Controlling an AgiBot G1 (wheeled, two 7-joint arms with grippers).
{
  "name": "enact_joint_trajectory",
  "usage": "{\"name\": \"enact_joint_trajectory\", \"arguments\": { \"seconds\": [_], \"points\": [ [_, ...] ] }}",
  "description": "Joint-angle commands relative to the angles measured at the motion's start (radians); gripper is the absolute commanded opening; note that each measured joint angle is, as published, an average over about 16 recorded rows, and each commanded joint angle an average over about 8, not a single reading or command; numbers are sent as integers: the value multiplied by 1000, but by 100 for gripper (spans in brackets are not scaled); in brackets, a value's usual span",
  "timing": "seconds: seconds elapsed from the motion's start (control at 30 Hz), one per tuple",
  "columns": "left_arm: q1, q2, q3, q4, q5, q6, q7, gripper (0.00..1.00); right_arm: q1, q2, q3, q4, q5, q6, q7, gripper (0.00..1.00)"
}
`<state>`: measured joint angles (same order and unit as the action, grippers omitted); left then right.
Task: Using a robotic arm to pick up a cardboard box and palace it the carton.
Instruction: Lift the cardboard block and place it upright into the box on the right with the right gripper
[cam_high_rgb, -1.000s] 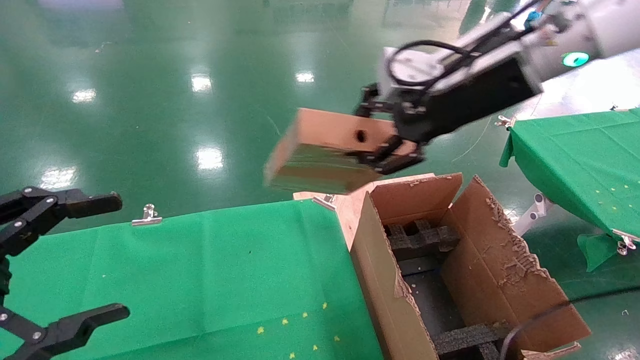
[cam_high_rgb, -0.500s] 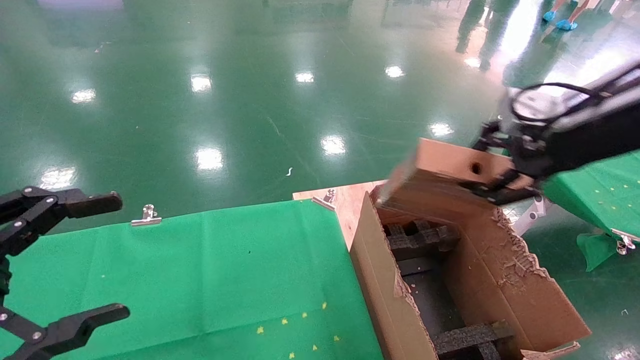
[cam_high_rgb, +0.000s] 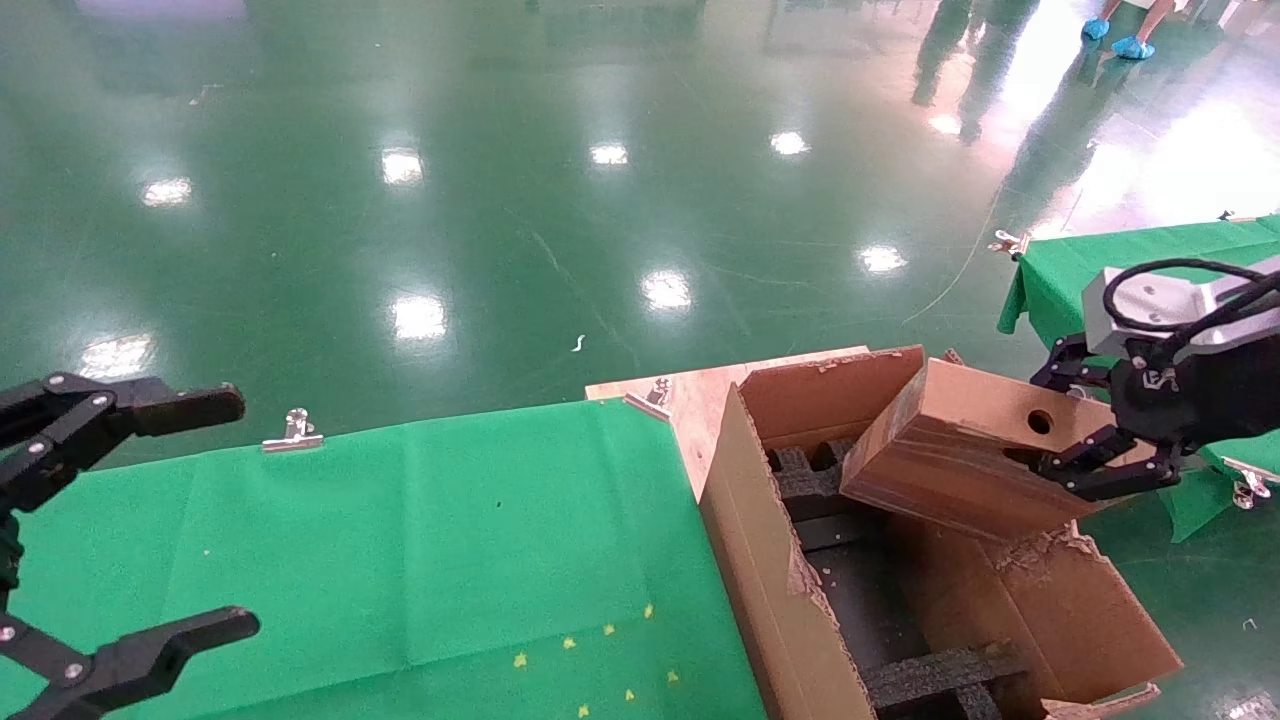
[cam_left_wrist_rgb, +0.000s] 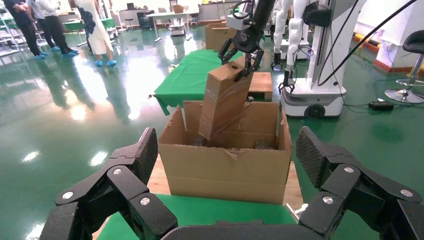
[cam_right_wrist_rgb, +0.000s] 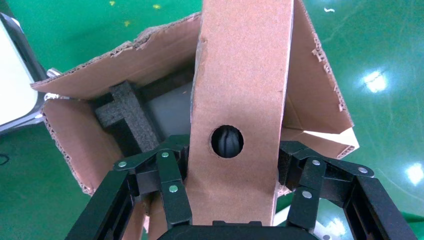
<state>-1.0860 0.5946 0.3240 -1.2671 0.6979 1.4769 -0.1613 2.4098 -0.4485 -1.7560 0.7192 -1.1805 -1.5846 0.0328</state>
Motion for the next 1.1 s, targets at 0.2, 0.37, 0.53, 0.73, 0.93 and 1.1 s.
{"name": "enact_joint_trajectory", "arguments": {
  "seconds": [0.2,0.37,0.53,0.73,0.93,1.1],
  "points": [
    [0,0,0,0,0,0,0,100,-26,16,-18,-8,39,37,63,0],
    [0,0,0,0,0,0,0,100,-92,43,-24,-14,99,116,209,0],
    [0,0,0,0,0,0,0,100,-144,78,-35,29,125,225,372,0],
    [0,0,0,0,0,0,0,100,-181,128,-59,126,105,360,577,0],
    [0,0,1,0,0,0,0,100,-193,184,-89,227,43,465,780,0],
    [0,0,1,0,0,0,0,100,-195,228,-108,311,-10,517,898,0]
  ]
}}
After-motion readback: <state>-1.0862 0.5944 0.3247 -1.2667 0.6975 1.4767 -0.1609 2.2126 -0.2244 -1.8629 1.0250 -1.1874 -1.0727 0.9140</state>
